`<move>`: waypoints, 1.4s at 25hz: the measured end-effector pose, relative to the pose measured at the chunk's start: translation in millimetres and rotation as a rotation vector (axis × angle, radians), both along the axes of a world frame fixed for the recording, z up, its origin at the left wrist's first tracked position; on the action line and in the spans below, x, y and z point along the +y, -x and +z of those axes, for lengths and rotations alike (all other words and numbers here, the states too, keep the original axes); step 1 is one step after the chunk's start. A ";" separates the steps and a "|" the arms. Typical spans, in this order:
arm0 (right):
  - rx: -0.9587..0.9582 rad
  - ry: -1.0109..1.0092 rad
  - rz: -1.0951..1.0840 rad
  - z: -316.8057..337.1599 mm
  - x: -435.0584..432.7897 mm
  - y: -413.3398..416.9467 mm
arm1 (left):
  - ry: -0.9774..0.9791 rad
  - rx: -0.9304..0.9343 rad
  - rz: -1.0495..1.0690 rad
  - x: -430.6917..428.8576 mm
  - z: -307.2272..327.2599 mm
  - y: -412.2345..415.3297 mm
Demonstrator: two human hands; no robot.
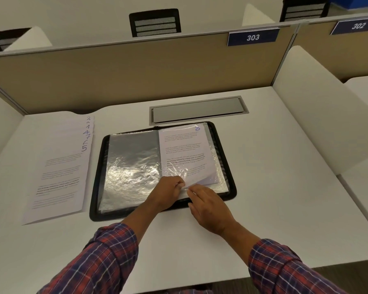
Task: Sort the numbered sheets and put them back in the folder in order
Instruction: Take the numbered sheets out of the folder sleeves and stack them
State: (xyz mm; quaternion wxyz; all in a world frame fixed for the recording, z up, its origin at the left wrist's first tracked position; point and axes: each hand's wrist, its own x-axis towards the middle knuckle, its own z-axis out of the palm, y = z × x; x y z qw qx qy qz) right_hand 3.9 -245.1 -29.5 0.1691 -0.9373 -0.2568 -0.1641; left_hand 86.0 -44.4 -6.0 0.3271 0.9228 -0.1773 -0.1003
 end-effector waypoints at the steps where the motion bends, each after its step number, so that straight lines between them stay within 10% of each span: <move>1: 0.007 0.010 -0.015 0.6 0.5 -0.2 | 0.011 0.009 0.010 -0.1 0.8 -0.9; 35: 0.263 0.327 -0.154 6.3 15.9 -3.0 | 0.039 -0.121 0.055 4.5 8.6 12.4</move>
